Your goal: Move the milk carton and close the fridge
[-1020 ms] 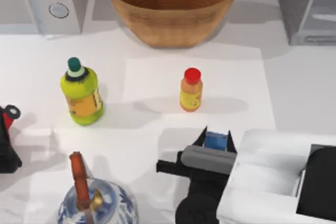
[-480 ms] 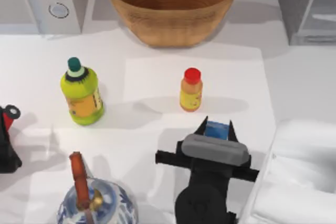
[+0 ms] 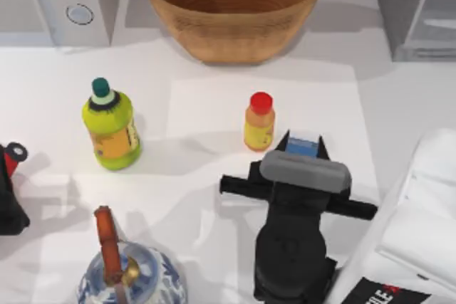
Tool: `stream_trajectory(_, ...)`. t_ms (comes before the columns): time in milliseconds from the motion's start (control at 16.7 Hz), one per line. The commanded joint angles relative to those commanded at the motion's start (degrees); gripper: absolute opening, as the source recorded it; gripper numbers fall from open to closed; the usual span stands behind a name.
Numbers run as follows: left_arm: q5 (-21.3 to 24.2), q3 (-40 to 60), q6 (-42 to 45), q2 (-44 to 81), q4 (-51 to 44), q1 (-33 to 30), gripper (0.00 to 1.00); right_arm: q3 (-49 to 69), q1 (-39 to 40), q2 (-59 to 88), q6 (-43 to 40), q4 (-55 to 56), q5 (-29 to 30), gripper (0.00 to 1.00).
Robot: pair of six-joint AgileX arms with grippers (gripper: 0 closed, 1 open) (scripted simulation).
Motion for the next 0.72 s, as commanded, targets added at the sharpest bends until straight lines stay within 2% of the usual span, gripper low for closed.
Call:
stream_trajectory(120,0.0,0.0,0.0,0.0,0.0,0.0,1.0,-0.99,-5.53,-4.03,-0.46,-1.32,-6.68,0.0)
stream_trajectory(240,0.0,0.0,0.0,0.0,0.0,0.0,1.0,-2.45,-12.67,-8.95,-1.01,-3.22,-15.71,0.0)
stream_trajectory(540,0.0,0.0,0.0,0.0,0.0,0.0,1.0,-7.65,-33.66,-22.81,-2.21,-9.83,-43.38,0.0)
stream_trajectory(720,0.0,0.0,0.0,0.0,0.0,0.0,1.0,-11.36,-46.14,-30.36,-2.56,-14.47,-57.92,0.0)
